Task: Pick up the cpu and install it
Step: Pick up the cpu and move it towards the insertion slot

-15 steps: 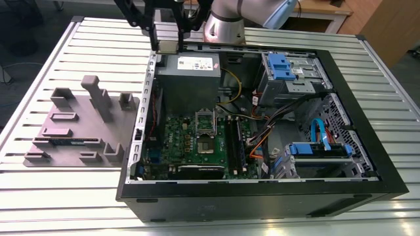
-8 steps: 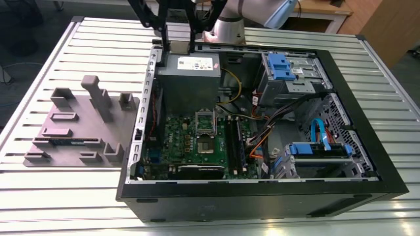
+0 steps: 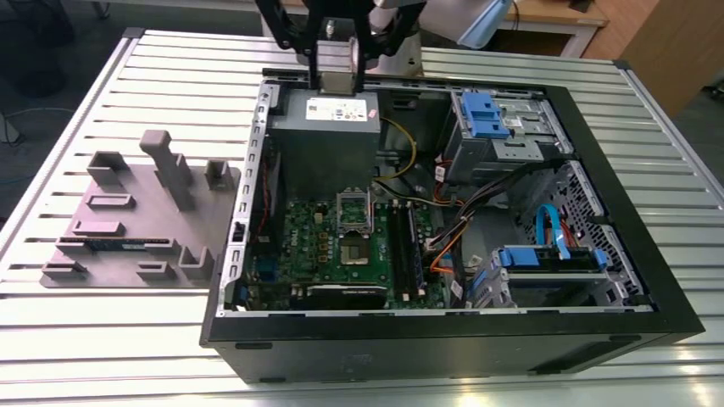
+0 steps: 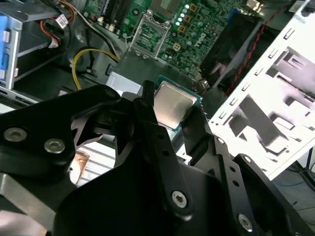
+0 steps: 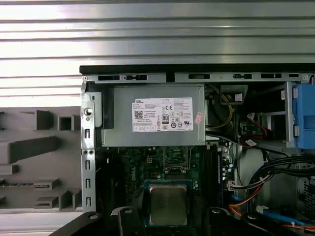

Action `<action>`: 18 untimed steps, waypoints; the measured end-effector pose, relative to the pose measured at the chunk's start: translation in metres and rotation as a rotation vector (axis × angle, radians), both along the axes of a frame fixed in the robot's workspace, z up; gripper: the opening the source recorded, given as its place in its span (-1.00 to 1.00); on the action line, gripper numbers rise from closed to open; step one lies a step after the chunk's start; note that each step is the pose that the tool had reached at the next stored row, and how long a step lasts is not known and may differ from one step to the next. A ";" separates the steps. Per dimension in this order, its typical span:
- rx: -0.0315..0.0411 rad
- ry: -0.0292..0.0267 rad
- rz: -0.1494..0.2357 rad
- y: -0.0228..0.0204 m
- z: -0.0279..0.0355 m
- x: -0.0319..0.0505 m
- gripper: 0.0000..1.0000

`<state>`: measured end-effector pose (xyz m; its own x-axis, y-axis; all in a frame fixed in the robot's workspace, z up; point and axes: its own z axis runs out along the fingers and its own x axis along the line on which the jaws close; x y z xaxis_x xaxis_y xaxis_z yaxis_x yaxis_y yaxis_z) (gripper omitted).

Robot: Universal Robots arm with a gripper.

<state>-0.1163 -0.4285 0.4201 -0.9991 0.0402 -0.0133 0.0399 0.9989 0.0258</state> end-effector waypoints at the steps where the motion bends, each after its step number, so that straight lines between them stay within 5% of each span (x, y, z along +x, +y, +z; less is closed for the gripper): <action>1: 0.0000 0.0000 0.000 0.0000 0.0000 0.0027 -0.06; 13: 0.0000 0.0000 0.000 0.0000 -0.0001 0.0338 -0.06; 18: 0.0000 0.0001 0.000 -0.0001 -0.0001 0.0395 -0.06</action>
